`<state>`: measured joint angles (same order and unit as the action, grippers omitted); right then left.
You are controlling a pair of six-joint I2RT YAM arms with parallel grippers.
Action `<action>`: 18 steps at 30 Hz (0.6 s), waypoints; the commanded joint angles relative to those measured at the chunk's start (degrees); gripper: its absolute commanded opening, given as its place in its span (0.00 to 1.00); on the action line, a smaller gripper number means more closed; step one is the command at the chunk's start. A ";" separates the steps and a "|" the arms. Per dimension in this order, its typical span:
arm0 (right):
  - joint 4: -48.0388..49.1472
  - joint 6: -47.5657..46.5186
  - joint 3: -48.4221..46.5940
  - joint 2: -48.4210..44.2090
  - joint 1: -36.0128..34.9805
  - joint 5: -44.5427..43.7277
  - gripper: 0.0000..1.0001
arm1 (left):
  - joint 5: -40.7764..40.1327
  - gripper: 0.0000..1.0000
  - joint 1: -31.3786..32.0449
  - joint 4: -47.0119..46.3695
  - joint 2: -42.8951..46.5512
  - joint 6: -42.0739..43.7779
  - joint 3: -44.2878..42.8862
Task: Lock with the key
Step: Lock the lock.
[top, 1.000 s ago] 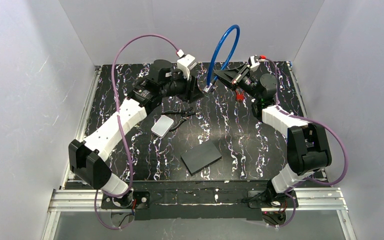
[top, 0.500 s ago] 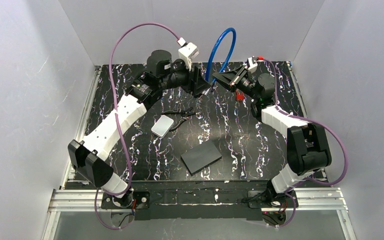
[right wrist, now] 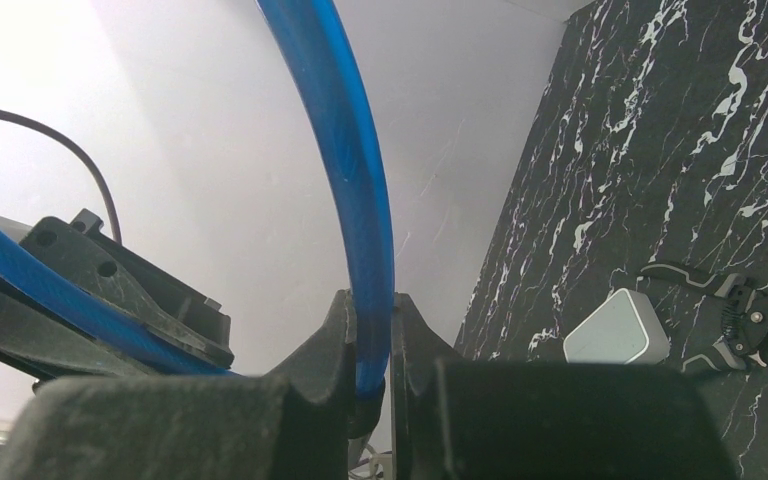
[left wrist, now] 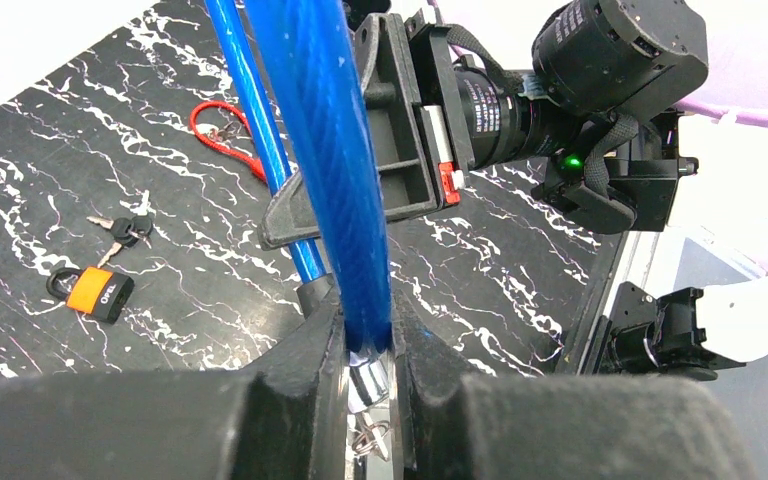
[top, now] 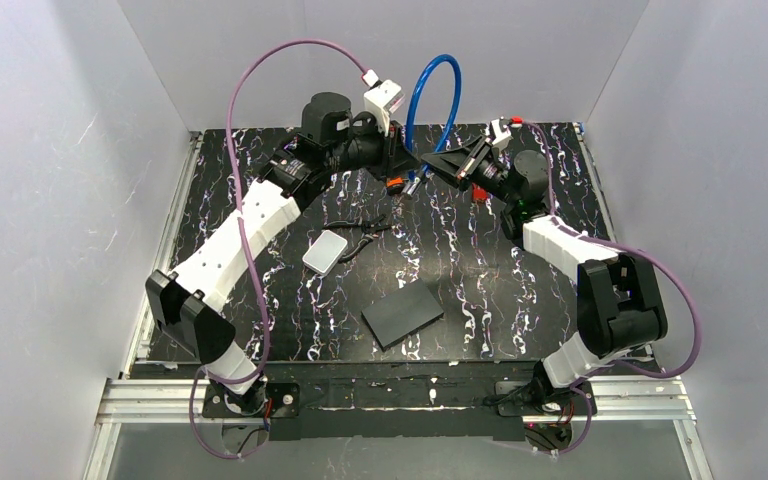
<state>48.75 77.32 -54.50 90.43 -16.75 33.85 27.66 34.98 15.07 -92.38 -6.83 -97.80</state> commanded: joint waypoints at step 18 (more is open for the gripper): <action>2.63 0.53 -2.55 -2.08 1.33 -1.62 0.01 | -0.80 0.44 0.26 -0.36 6.62 4.02 12.54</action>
<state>45.47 76.44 -54.54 89.30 -16.01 33.34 26.83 35.00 15.88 -89.71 -3.77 -87.37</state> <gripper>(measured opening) 0.145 0.435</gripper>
